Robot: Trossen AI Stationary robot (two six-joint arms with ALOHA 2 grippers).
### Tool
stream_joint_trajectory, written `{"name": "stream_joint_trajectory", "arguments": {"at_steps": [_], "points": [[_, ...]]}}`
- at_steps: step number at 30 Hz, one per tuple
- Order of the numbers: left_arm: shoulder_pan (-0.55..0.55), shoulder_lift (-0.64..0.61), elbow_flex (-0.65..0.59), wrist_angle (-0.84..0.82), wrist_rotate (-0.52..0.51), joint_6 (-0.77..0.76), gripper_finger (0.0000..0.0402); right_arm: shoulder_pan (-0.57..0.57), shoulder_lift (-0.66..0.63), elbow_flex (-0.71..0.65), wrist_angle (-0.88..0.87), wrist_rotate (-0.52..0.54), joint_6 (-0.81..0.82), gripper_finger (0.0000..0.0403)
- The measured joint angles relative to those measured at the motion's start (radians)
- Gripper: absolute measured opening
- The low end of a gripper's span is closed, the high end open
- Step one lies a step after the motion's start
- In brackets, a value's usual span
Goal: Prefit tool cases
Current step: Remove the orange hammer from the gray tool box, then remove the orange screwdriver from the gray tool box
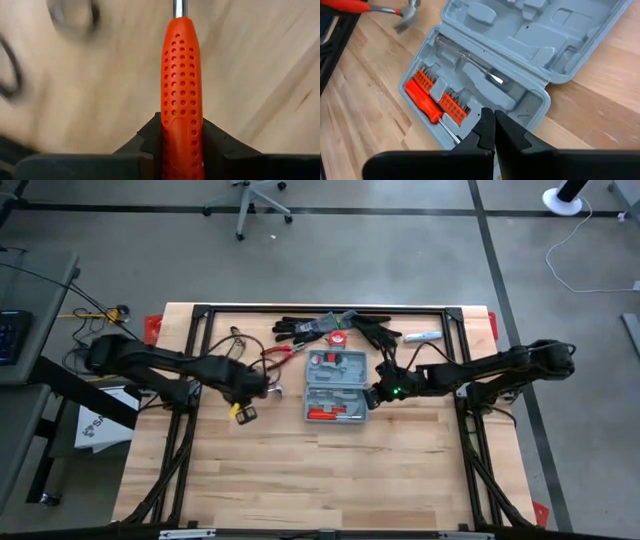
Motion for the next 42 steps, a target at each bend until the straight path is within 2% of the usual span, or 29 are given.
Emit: {"name": "stream_joint_trajectory", "arguments": {"at_steps": [2, 8, 11, 16, 21, 28, 34, 42], "points": [[-0.006, -0.026, -0.027, 0.012, 0.027, -0.06, 0.0084, -0.001, 0.0, 0.0, 0.0, 0.0, 0.0, 0.0], [-0.033, -0.045, -0.046, 0.01, 0.049, -0.151, 0.0197, -0.001, 0.0, 0.0, -0.001, 0.0, 0.0, 0.0], [-0.039, -0.044, -0.028, 0.001, 0.049, -0.168, 0.0221, 0.0, 0.0, 0.001, -0.002, 0.0, 0.0, 0.0], [-0.037, -0.043, 0.03, 0.008, 0.033, -0.126, 0.0223, 0.0, -0.001, 0.001, -0.002, -0.003, 0.003, 0.0], [-0.03, -0.043, 0.082, 0.064, -0.032, -0.113, 0.0215, 0.0, -0.001, 0.002, -0.002, -0.004, 0.002, 0.0], [-0.007, -0.043, 0.093, 0.259, -0.045, -0.09, 0.0209, 0.0, -0.001, 0.002, -0.002, -0.008, 0.003, 0.0], [0.03, -0.043, 0.093, 0.446, -0.113, -0.035, 0.0209, 0.0, -0.001, 0.002, 0.009, -0.011, 0.003, 0.0], [0.086, -0.01, 0.093, 0.702, -0.113, 0.025, 0.0209, 0.0, -0.002, 0.002, 0.053, -0.011, 0.003, 0.0]]}}
